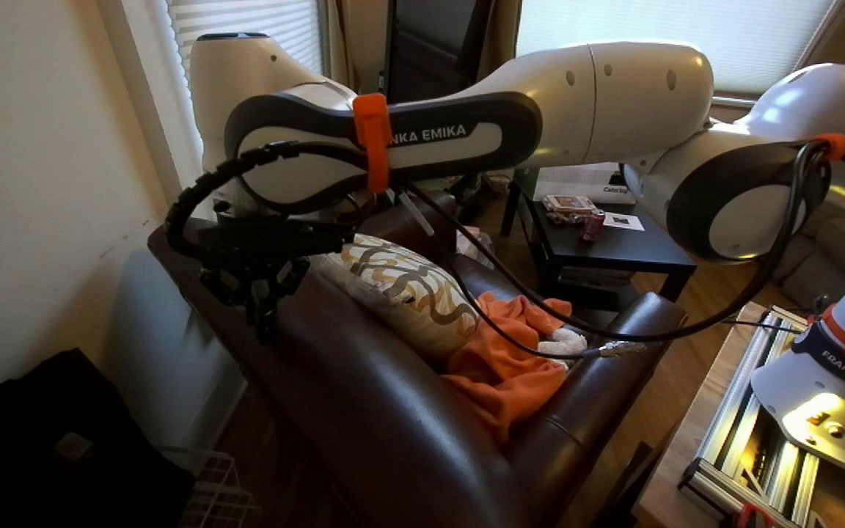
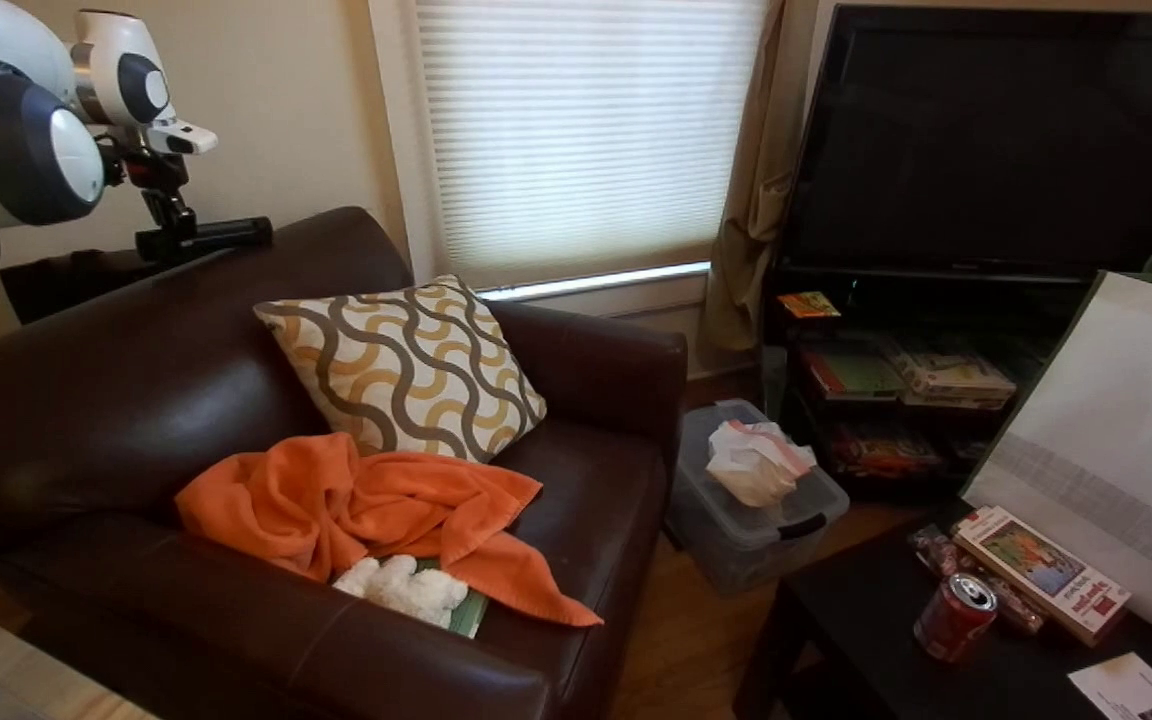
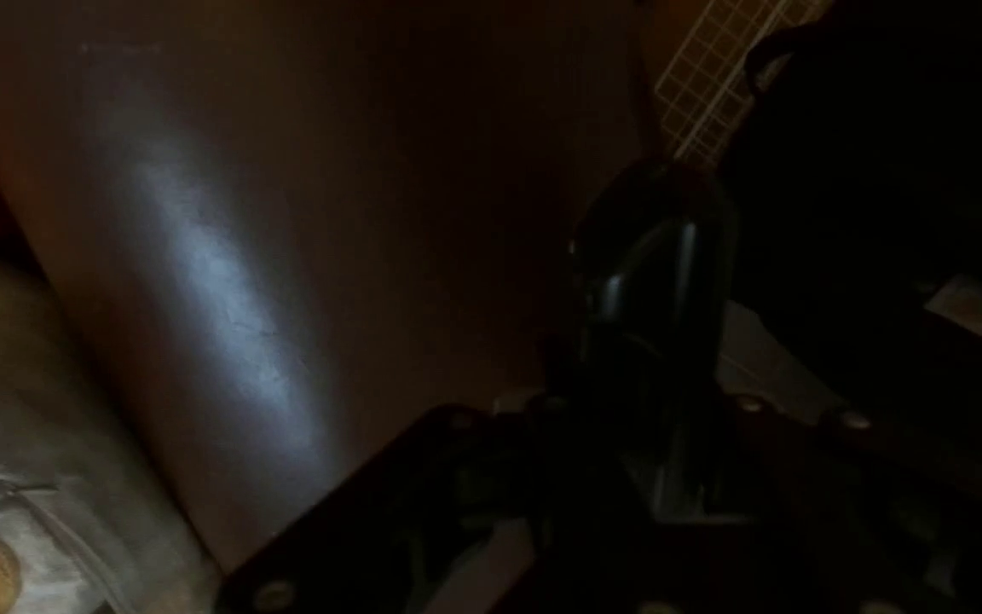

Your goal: Pick up the black remote and put it on the backrest of the couch

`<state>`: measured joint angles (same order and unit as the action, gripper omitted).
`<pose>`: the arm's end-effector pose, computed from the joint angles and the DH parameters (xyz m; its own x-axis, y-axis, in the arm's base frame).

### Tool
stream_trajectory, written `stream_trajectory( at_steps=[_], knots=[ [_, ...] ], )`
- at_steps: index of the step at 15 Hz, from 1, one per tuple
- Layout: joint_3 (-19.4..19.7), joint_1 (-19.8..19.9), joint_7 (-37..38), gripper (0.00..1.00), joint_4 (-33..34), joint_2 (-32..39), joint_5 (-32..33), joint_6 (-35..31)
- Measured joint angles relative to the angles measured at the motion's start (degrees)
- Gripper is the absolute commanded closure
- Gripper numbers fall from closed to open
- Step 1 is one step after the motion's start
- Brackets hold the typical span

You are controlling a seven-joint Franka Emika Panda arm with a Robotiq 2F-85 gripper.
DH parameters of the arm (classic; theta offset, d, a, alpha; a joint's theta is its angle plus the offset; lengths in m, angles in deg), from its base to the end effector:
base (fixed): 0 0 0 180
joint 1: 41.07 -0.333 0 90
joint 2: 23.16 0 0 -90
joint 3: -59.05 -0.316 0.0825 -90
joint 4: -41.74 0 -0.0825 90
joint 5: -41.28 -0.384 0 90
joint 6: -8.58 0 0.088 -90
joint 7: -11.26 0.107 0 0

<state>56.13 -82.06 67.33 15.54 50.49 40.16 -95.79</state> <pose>0.6040 0.5473 0.2591 0.9678 -0.2515 -0.0125 -0.2514 -0.9623 -0.1034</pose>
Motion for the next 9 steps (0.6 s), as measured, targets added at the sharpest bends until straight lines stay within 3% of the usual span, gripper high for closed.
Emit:
stream_trajectory(
  at_steps=[4,9],
  knots=[
    [0.87,-0.15,0.48,0.93,0.24,-0.39,0.91,4.12],
    [2.81,-1.18,-0.83,0.93,0.23,-1.5,4.5,14.35]
  ],
)
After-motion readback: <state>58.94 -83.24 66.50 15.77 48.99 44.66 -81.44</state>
